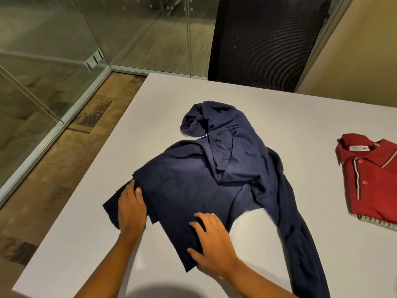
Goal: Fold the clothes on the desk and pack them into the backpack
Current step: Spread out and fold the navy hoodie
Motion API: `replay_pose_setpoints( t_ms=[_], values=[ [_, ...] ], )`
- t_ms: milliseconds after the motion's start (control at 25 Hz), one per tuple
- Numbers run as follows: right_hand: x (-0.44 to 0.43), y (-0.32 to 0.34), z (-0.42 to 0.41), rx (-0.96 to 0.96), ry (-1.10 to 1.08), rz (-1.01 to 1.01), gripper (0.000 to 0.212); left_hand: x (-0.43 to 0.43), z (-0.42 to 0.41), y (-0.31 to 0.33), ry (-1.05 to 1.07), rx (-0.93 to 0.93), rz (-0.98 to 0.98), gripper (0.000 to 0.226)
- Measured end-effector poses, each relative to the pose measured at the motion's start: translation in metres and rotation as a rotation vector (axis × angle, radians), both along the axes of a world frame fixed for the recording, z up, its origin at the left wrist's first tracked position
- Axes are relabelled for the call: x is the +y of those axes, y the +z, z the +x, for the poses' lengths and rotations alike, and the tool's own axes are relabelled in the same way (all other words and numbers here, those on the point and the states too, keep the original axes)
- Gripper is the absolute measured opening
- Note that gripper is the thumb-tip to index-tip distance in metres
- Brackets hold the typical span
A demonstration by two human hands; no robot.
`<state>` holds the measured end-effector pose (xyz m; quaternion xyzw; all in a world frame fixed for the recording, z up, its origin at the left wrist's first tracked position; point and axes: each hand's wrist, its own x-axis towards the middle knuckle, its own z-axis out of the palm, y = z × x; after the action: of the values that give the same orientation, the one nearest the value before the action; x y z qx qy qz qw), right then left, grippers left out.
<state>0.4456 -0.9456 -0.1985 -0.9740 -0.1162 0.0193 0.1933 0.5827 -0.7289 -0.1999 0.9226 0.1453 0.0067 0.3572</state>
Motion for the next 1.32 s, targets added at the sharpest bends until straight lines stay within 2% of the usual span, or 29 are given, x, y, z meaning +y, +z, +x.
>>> replay_pose_setpoints(
  t_ms=[80, 120, 280, 440, 600, 680, 760, 880, 960, 1040, 1160, 1240, 1320],
  values=[
    [-0.004, 0.002, 0.003, -0.062, 0.017, -0.024, 0.029, 0.009, -0.006, -0.007, -0.109, 0.039, 0.039, 0.051],
    [-0.009, 0.003, 0.004, -0.075, 0.025, -0.066, 0.024, 0.013, -0.007, -0.01, -0.127, 0.069, 0.053, 0.053],
    [-0.047, 0.003, -0.011, -0.043, -0.005, -0.245, 0.037, 0.024, -0.001, -0.005, -0.155, 0.205, 0.12, 0.058],
    [-0.101, 0.006, -0.066, -0.041, -0.146, -0.284, 0.042, 0.035, 0.007, 0.001, -0.212, 0.226, 0.27, 0.059],
    [-0.136, 0.013, -0.109, 0.002, -0.314, -0.322, 0.045, 0.038, 0.01, 0.003, -0.231, 0.328, 0.425, 0.064],
    [-0.141, 0.017, -0.117, 0.03, -0.368, -0.325, 0.043, 0.025, 0.004, 0.007, -0.225, 0.276, 0.433, 0.062],
    [-0.138, 0.021, -0.118, 0.029, -0.419, -0.318, 0.043, 0.005, -0.007, 0.01, -0.273, 0.134, 0.406, 0.058],
    [-0.119, 0.021, -0.106, -0.034, -0.495, -0.215, 0.038, -0.032, -0.024, 0.013, -0.463, -0.04, 0.301, 0.057],
    [-0.1, 0.016, -0.093, -0.078, -0.471, -0.161, 0.032, -0.061, -0.027, 0.018, -0.578, -0.128, 0.264, 0.058],
    [-0.083, 0.006, -0.08, -0.051, -0.415, -0.18, 0.047, -0.09, -0.016, 0.026, -0.621, -0.173, 0.265, 0.06],
    [-0.073, -0.005, -0.072, 0.05, -0.362, -0.251, 0.069, -0.12, 0.01, 0.035, -0.637, -0.189, 0.407, 0.058],
    [-0.079, -0.002, -0.073, 0.094, -0.35, -0.292, 0.073, -0.128, 0.031, 0.044, -0.629, -0.197, 0.54, 0.038],
    [-0.093, 0.003, -0.076, 0.152, -0.366, -0.357, 0.079, -0.126, 0.052, 0.059, -0.566, -0.2, 0.623, 0.027]
  ],
)
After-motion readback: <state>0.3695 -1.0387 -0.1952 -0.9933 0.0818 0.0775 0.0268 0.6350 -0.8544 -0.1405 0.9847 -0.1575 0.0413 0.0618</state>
